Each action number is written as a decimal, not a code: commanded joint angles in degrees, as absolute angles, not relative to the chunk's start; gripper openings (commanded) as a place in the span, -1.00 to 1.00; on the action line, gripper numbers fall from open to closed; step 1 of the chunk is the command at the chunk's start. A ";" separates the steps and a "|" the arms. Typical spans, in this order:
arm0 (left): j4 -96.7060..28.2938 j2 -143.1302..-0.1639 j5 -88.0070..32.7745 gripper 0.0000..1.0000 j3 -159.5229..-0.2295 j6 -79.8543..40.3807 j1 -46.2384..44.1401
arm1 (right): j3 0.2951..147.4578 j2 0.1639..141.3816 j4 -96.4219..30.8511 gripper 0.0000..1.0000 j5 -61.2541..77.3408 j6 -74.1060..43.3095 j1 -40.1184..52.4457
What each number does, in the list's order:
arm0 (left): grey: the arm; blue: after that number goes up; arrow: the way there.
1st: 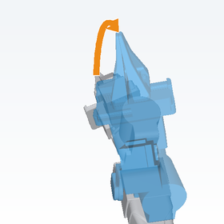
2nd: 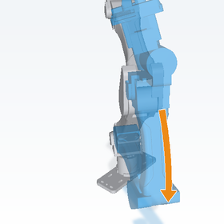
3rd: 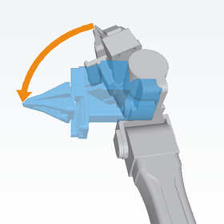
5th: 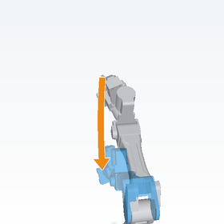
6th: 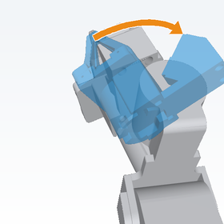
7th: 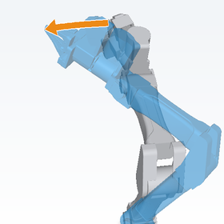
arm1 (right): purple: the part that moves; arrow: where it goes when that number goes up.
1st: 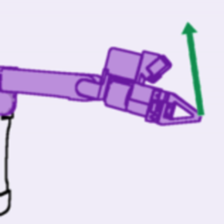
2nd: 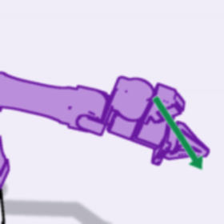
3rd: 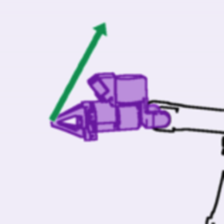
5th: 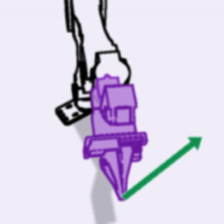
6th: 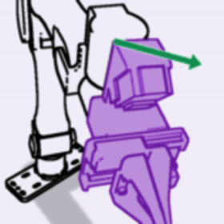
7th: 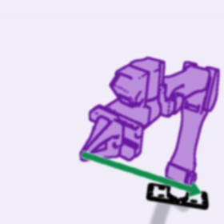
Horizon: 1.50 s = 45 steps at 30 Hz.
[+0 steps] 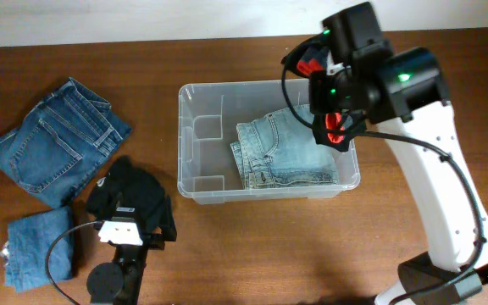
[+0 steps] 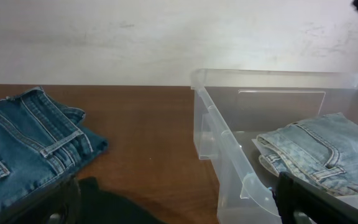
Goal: Pack container
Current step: 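Lift the black garment and carry it toward the bin, then lower the black garment onto the jeans in the bin, release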
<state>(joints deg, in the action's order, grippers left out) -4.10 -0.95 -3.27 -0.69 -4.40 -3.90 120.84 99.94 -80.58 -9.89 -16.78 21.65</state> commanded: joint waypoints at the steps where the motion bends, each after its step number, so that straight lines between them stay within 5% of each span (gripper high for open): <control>1: -4.36 -0.78 -4.27 1.00 -0.54 -5.15 -3.97 | 122.15 104.38 -80.71 -0.92 -20.56 -19.31 24.01; 13: -4.36 -0.78 -4.27 1.00 -0.54 -5.15 -3.97 | 122.34 114.34 -81.95 -0.92 -24.38 -22.00 24.88; 29: -4.36 -0.78 -4.27 1.00 -0.54 -5.15 -3.97 | 123.00 112.03 -79.68 -0.92 -14.98 23.29 26.20; 45: -4.36 -0.78 -4.27 1.00 -0.54 -5.15 -3.97 | 117.54 114.78 -76.44 -0.92 -14.52 25.71 24.29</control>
